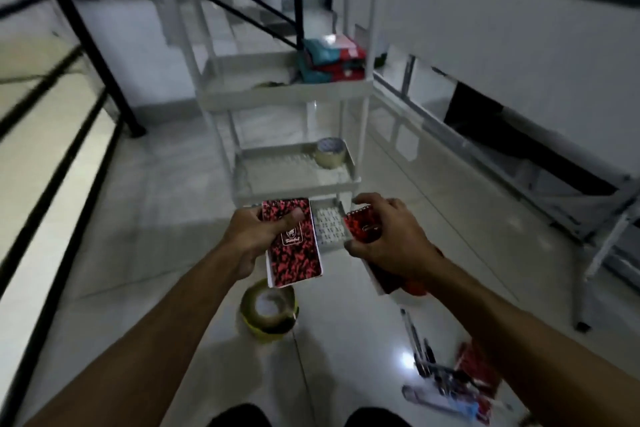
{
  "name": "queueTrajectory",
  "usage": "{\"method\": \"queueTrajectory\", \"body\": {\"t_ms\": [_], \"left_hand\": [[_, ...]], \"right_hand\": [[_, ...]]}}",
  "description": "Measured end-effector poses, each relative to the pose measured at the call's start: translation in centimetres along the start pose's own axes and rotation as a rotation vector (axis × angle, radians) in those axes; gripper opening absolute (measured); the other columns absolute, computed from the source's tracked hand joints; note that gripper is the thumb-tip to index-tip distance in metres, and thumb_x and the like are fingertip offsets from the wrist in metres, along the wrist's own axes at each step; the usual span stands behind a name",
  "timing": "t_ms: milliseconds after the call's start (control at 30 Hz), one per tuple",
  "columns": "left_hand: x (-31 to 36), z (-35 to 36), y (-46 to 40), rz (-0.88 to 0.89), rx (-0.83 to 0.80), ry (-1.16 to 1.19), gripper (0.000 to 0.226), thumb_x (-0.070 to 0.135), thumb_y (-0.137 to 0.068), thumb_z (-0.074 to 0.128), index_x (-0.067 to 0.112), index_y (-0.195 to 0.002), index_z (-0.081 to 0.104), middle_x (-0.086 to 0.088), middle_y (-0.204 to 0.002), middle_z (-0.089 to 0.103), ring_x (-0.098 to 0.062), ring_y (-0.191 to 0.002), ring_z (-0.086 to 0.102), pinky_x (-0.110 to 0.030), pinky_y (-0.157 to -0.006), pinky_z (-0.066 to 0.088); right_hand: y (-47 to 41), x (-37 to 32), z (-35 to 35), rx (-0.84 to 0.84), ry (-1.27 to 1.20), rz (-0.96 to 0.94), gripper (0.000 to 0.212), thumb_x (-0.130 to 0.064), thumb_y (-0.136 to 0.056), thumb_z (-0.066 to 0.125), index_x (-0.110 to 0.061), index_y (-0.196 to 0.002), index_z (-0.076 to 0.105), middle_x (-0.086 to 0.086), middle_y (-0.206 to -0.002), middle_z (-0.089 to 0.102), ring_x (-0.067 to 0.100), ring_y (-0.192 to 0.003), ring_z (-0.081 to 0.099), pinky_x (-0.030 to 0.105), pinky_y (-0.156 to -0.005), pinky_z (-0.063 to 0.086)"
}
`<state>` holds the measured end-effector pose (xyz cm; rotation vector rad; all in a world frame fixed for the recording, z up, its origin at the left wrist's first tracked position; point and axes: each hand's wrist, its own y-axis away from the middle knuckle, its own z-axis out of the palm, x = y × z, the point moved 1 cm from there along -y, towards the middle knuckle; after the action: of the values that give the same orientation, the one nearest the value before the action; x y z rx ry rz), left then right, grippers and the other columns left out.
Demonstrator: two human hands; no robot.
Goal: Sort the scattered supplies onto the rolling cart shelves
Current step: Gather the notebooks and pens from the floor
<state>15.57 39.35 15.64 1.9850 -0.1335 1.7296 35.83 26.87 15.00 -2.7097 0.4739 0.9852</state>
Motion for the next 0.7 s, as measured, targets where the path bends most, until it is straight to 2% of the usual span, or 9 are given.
{"method": "queueTrajectory", "body": {"t_ms": [67,167,300,400,467,533,600,700], "left_hand": [[2.4,-1.7,-0.3,0.059,0.071,0.000,0.047,0.040,-0.055,0.083,0.009,-0.089,0.072,-0.006,-0.085,0.076,-0.023,-0.081,0.072,-0.031,-0.069,0.056],[6.0,-4.0,-1.1,0.143,0.154,-0.008,0.039,0.043,-0.062,0.079,0.013,-0.086,0.072,-0.003,-0.080,0.076,-0.024,-0.079,0.073,-0.036,-0.071,0.058],[12.1,-5.0,-3.7,0.290,0.224,-0.049,0.030,0.041,-0.075,0.078,0.016,-0.089,0.072,-0.005,-0.083,0.076,-0.024,-0.077,0.073,-0.047,-0.078,0.059],[17.4,-4.9,-6.9,0.394,0.247,-0.138,0.029,0.043,-0.080,0.073,0.016,-0.090,0.070,-0.003,-0.084,0.074,-0.023,-0.080,0.072,-0.040,-0.076,0.057],[20.5,-4.9,-9.7,0.440,0.236,-0.222,0.031,0.043,-0.085,0.068,0.013,-0.093,0.068,-0.002,-0.084,0.071,-0.022,-0.081,0.069,-0.033,-0.071,0.054],[22.8,-4.7,-12.7,0.413,0.234,-0.334,0.042,0.045,-0.091,0.059,0.007,-0.110,0.060,-0.010,-0.102,0.068,-0.027,-0.096,0.064,-0.035,-0.079,0.053],[24.2,-4.5,-15.4,0.350,0.274,-0.401,0.056,0.044,-0.096,0.049,0.003,-0.134,0.040,-0.018,-0.132,0.053,-0.032,-0.117,0.054,-0.034,-0.090,0.046],[25.1,-4.6,-18.7,0.257,0.341,-0.428,0.070,0.040,-0.100,0.043,0.000,-0.150,0.014,-0.018,-0.152,0.033,-0.033,-0.133,0.039,-0.032,-0.100,0.038]], "right_hand": [[-2.5,-2.9,-0.4,0.058,-0.022,-0.034,0.070,-0.049,-0.066,0.080,-0.037,-0.126,0.046,-0.005,-0.114,0.054,0.012,-0.098,0.056,0.031,-0.084,0.050],[-6.7,-6.6,-0.9,0.099,-0.070,-0.091,0.066,-0.050,-0.069,0.078,-0.029,-0.125,0.052,-0.007,-0.111,0.062,0.008,-0.092,0.060,0.023,-0.078,0.047],[-11.9,-9.9,-1.9,0.135,-0.048,-0.180,0.062,-0.054,-0.070,0.074,-0.032,-0.125,0.055,-0.007,-0.116,0.052,0.007,-0.101,0.052,0.017,-0.084,0.040],[-14.9,-11.6,-3.0,0.191,-0.067,-0.208,0.063,-0.057,-0.071,0.072,-0.035,-0.127,0.054,-0.008,-0.117,0.044,0.003,-0.102,0.044,0.006,-0.079,0.032],[-16.8,-12.3,-3.9,0.187,-0.097,-0.203,0.063,-0.059,-0.072,0.070,-0.037,-0.128,0.052,-0.005,-0.123,0.047,0.007,-0.106,0.049,0.015,-0.084,0.041],[-18.0,-12.7,-4.6,0.183,-0.094,-0.190,0.066,-0.061,-0.071,0.066,-0.037,-0.130,0.050,-0.002,-0.130,0.047,0.011,-0.111,0.051,0.026,-0.088,0.047],[-18.8,-13.0,-5.1,0.190,-0.070,-0.189,0.069,-0.061,-0.070,0.065,-0.035,-0.133,0.049,-0.001,-0.134,0.045,0.013,-0.115,0.049,0.031,-0.091,0.049],[-19.7,-13.3,-5.0,0.187,-0.067,-0.173,0.070,-0.060,-0.071,0.066,-0.034,-0.134,0.049,-0.001,-0.136,0.044,0.015,-0.117,0.049,0.036,-0.094,0.051]]}}
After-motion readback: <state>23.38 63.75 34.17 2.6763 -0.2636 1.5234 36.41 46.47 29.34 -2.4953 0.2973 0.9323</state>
